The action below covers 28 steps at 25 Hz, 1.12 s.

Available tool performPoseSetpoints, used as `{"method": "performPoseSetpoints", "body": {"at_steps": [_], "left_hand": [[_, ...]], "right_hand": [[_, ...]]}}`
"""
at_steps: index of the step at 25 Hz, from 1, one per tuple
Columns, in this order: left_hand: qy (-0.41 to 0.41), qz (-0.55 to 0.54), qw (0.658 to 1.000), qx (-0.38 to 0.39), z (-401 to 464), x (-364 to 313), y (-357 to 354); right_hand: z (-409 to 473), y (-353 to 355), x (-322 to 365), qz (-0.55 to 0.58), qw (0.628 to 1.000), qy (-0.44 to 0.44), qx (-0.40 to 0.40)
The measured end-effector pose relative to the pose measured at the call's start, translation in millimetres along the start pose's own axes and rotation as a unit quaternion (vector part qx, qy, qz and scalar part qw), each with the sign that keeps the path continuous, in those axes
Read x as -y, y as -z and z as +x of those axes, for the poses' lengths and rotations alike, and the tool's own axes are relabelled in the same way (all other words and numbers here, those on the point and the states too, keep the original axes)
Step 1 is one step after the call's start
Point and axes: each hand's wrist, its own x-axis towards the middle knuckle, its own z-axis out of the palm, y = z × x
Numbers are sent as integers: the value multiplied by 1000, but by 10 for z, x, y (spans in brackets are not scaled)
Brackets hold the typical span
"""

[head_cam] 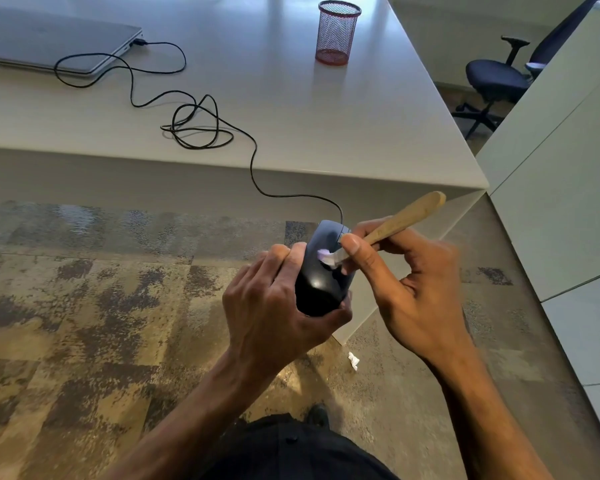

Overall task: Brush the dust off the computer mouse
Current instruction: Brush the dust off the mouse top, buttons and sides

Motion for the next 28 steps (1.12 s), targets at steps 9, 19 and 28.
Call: {"method": "performPoseSetpoints", "body": {"at_steps": [9,19,28], "left_hand": [[-2,-20,1000,-3,-9,-15,17],[16,-19,1000,10,-40,-8,12],[19,-27,999,6,-39,-9,31]], "right_hand": [[73,9,-77,-38,998,14,-45],[56,-3,13,15,999,23,32],[40,-9,-65,-36,998,38,-19]]}}
